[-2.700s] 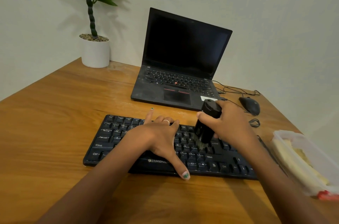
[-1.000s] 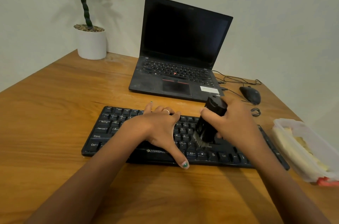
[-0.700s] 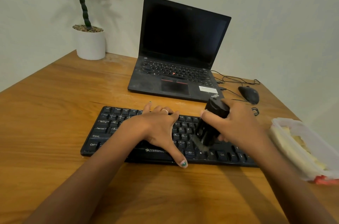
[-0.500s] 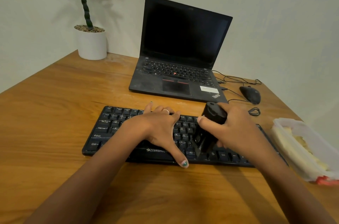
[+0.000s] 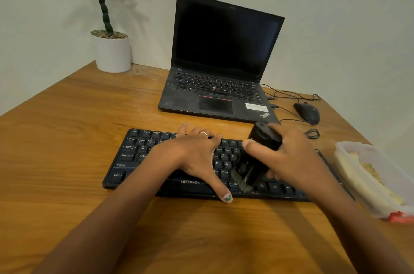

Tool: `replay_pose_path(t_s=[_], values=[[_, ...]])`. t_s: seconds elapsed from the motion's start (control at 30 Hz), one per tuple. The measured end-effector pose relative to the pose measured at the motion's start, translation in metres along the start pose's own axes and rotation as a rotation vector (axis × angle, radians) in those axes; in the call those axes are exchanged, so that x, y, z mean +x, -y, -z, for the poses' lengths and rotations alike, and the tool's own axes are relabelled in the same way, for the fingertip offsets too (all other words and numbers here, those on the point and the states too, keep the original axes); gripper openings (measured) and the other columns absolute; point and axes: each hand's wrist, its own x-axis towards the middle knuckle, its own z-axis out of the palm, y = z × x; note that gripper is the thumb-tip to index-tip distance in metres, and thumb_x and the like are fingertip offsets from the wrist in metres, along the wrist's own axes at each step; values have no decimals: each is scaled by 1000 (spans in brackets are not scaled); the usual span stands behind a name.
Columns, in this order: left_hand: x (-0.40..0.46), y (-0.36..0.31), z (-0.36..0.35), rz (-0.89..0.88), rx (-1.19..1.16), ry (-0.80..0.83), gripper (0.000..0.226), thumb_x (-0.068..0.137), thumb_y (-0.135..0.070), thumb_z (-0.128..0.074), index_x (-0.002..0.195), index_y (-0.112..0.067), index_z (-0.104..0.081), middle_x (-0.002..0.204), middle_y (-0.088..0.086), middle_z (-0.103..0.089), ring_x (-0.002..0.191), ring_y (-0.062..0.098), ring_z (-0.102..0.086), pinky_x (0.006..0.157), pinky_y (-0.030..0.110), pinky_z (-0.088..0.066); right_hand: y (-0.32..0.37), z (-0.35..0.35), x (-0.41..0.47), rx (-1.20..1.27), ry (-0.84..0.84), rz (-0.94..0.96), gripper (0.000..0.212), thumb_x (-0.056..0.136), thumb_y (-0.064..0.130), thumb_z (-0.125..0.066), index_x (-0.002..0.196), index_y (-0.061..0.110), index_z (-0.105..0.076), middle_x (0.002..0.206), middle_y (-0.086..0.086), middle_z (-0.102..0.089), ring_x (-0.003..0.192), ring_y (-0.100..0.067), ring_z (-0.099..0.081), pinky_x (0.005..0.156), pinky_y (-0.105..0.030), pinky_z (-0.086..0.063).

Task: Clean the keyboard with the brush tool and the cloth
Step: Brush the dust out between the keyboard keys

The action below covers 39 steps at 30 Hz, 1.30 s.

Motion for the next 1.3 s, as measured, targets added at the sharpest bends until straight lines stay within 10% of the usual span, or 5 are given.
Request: replay_pose_path(t_s=[0.9, 1.3], values=[[1, 1, -1, -6, 5, -3, 133, 60, -77, -69, 155, -22, 7, 163, 1, 0, 149, 21, 8, 116, 54, 15, 4, -10, -22, -34, -80, 6, 15, 73, 41, -64, 79, 28, -58, 69, 7, -62, 66, -6, -61, 55, -30, -54], [1, 2, -1, -5, -9, 5, 133, 60, -77, -69, 155, -22, 7, 163, 2, 2, 148, 22, 10, 115, 55, 16, -6, 3, -23, -184, -180, 15, 17, 77, 41, -64, 86, 29, -56, 70, 11, -59, 63, -2, -56, 49, -13, -45]])
